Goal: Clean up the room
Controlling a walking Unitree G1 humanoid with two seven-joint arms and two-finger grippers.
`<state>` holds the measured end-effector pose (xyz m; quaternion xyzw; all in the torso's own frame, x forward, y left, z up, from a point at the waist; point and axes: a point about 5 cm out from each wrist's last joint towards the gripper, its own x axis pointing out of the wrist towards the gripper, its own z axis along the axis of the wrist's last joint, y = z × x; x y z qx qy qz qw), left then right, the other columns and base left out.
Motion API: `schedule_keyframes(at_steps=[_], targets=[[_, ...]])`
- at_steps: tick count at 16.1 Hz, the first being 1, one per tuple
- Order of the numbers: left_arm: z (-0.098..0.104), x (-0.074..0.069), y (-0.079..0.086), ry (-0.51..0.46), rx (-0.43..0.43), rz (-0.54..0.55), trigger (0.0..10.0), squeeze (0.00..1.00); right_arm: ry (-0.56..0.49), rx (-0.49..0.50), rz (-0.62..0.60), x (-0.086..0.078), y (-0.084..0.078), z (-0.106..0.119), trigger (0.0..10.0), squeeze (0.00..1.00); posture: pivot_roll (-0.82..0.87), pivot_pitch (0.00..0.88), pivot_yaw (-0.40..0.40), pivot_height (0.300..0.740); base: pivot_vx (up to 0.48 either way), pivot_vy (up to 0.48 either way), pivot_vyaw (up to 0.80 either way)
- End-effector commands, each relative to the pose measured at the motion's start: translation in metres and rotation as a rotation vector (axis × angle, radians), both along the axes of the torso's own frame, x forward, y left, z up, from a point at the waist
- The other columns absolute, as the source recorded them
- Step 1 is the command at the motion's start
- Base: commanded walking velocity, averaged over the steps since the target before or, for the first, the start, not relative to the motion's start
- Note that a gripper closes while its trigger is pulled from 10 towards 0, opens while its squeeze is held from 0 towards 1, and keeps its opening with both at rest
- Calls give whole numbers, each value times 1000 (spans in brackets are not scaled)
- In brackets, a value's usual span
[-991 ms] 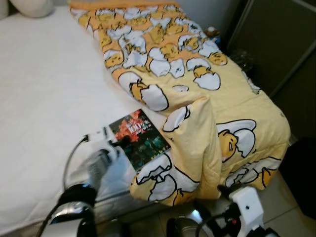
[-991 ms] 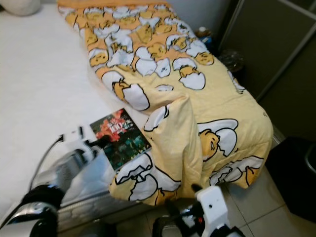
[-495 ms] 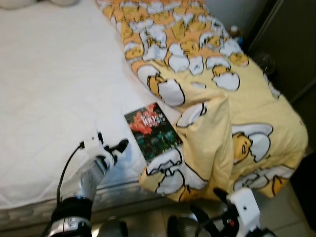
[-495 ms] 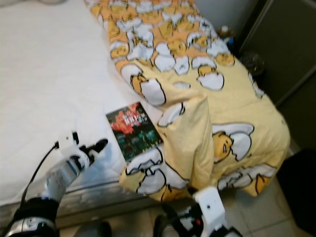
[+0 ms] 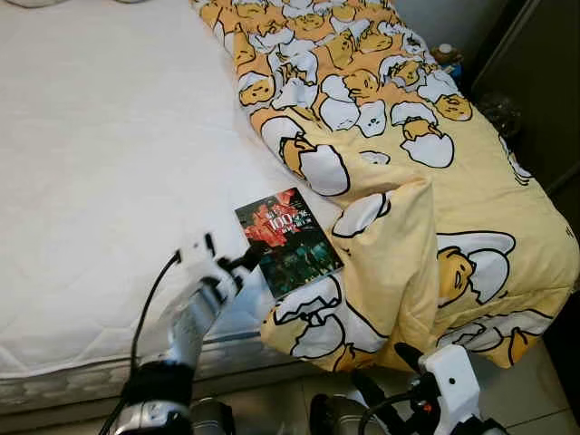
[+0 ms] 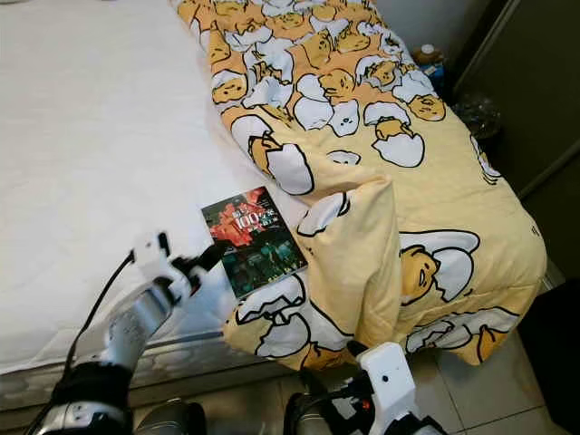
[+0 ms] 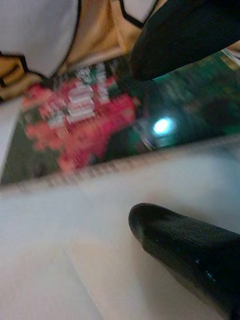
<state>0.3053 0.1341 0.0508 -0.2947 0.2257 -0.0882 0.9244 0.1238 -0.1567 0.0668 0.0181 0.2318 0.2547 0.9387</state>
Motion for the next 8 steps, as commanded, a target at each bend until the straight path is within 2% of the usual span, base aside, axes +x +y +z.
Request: schedule_keyframes(at_steps=[1, 3, 8], targets=[[-2, 3, -10, 0, 10, -30, 10000, 0, -5, -10, -11, -1, -1, 0, 10000, 0, -242, 131, -75, 714, 0, 0, 0], [-10, 4, -18, 28, 6, -42, 10000, 0, -6, -8, -18, -3, 0, 0, 10000, 0, -251, 137, -71, 714, 0, 0, 0], [-36, -7, -41, 109, 28, -102, 10000, 0, 12, -7, -44, -12, 2, -1, 10000, 0, -283, 151, -56, 714, 0, 0, 0]])
